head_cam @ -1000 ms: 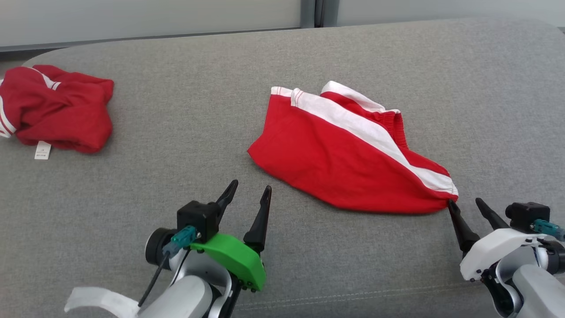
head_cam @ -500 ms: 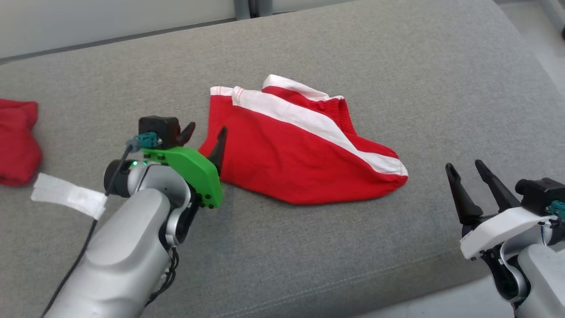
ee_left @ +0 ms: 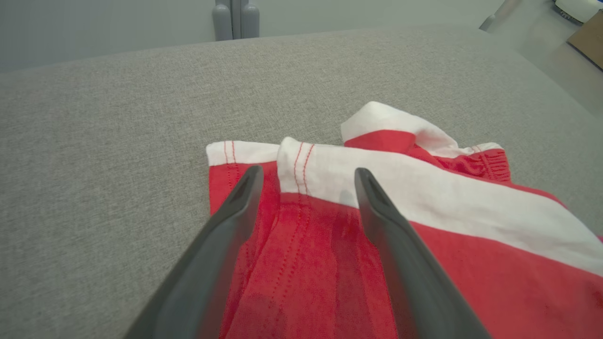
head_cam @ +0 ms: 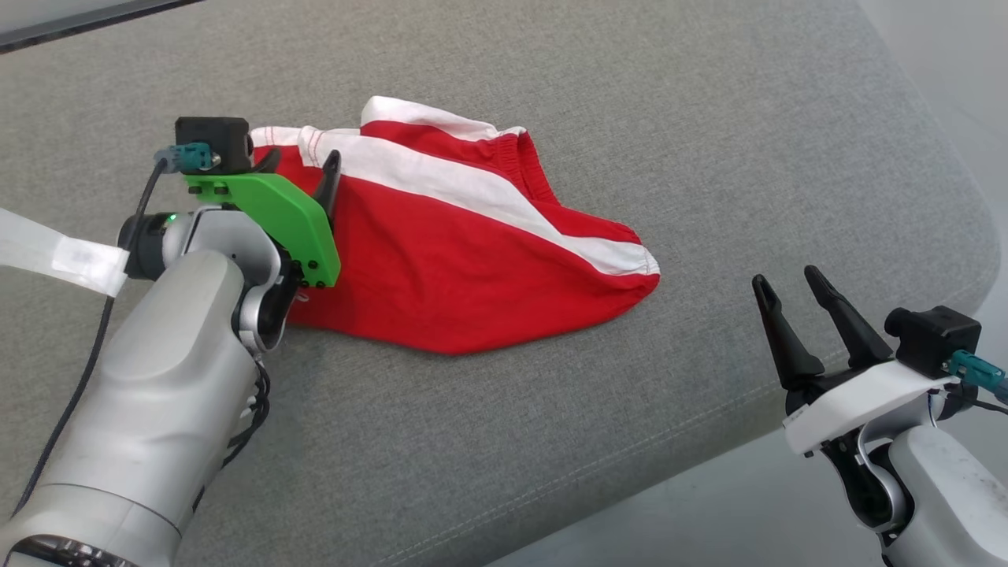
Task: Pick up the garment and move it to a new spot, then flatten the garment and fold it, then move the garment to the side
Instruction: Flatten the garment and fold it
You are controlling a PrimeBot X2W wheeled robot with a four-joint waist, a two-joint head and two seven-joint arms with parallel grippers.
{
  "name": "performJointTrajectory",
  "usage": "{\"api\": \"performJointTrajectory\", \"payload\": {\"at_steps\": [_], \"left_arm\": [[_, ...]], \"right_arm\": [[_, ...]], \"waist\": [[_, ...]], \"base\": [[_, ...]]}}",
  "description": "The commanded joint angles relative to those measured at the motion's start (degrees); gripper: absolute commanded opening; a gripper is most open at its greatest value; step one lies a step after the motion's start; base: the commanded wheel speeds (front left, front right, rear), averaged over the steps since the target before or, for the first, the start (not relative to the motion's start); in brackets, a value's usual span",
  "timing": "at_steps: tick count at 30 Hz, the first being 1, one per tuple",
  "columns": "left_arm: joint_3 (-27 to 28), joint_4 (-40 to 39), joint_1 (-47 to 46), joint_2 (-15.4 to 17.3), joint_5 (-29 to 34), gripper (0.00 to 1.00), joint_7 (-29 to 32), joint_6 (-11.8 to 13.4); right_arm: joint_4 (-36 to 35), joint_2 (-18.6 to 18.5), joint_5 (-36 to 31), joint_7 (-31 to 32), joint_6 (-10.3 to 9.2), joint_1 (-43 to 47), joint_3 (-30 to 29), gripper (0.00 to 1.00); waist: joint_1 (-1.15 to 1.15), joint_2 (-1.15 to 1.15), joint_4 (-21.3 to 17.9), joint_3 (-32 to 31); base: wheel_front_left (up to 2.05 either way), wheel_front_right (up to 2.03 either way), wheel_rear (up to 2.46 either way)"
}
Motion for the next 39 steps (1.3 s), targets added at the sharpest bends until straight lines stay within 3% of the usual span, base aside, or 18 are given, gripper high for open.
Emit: {"api": "performJointTrajectory", "payload": {"at_steps": [1,8,19,20,22,23,25,27,34,39], "left_arm": [[0.3,1.3,-1.4,0.8,-0.1,1.0,-0.5,-0.3],[0.2,6.3,-4.4,1.6,0.3,1.0,-1.7,-2.2],[-0.2,10.3,-6.4,0.1,-1.2,1.0,-1.2,-6.2],[-0.5,10.4,-6.5,0.1,-1.2,0.96,-1.1,-6.7],[-0.9,10.8,-6.4,-0.1,-1.3,0.66,-1.2,-7.3],[-0.9,11.0,-6.4,-0.2,-1.4,0.45,-1.6,-7.6],[-1.0,11.4,-6.4,-0.4,-1.4,0.27,-2.5,-7.8],[-1.1,11.7,-6.4,-0.8,-1.5,0.01,-3.6,-8.0],[-1.2,10.6,-4.5,-1.8,-1.8,0.0,-7.7,-8.5],[-3.4,1.6,-0.4,-1.0,0.5,0.0,-11.4,-7.2]], "right_arm": [[-0.4,0.4,-0.5,-0.3,-0.04,-0.9,0.3,1.0],[-0.1,0.9,-0.8,-0.3,-0.04,-0.5,0.5,1.0],[0.6,0.9,-1.6,-0.3,-0.04,-0.8,0.6,1.0],[0.7,0.8,-1.8,-0.3,-0.04,-0.8,0.5,1.0],[0.9,0.9,-2.1,-0.3,-0.04,-0.9,0.4,1.0],[1.0,1.0,-2.2,-0.3,-0.04,-1.0,0.3,1.0],[1.0,1.2,-2.4,-0.3,-0.04,-1.0,0.1,1.0],[1.0,1.2,-2.6,-0.3,-0.04,-1.0,-0.2,1.0],[0.6,1.1,-3.7,-0.3,-0.04,0.5,-2.3,1.0],[0.7,0.6,-4.1,-0.3,-0.04,2.5,-4.0,1.0]], "waist": [[0.0,0.0,-2.5,2.4],[0.0,0.0,-3.6,3.5],[0.0,0.0,-4.0,4.2],[0.0,0.0,-3.9,4.2],[0.0,0.0,-3.9,4.1],[0.0,0.0,-3.8,4.0],[0.0,0.0,-3.7,3.8],[0.0,0.0,-3.4,3.6],[0.0,0.0,-0.1,1.9],[0.0,0.0,6.2,-1.9]], "base": [[0.0,0.0,0.0],[0.0,0.0,0.0],[0.0,0.0,0.0],[0.0,0.0,0.0],[0.0,0.0,0.0],[0.0,0.0,0.0],[0.0,0.0,0.0],[0.0,0.0,0.0],[0.0,0.0,0.0],[0.0,0.0,0.0]]}}
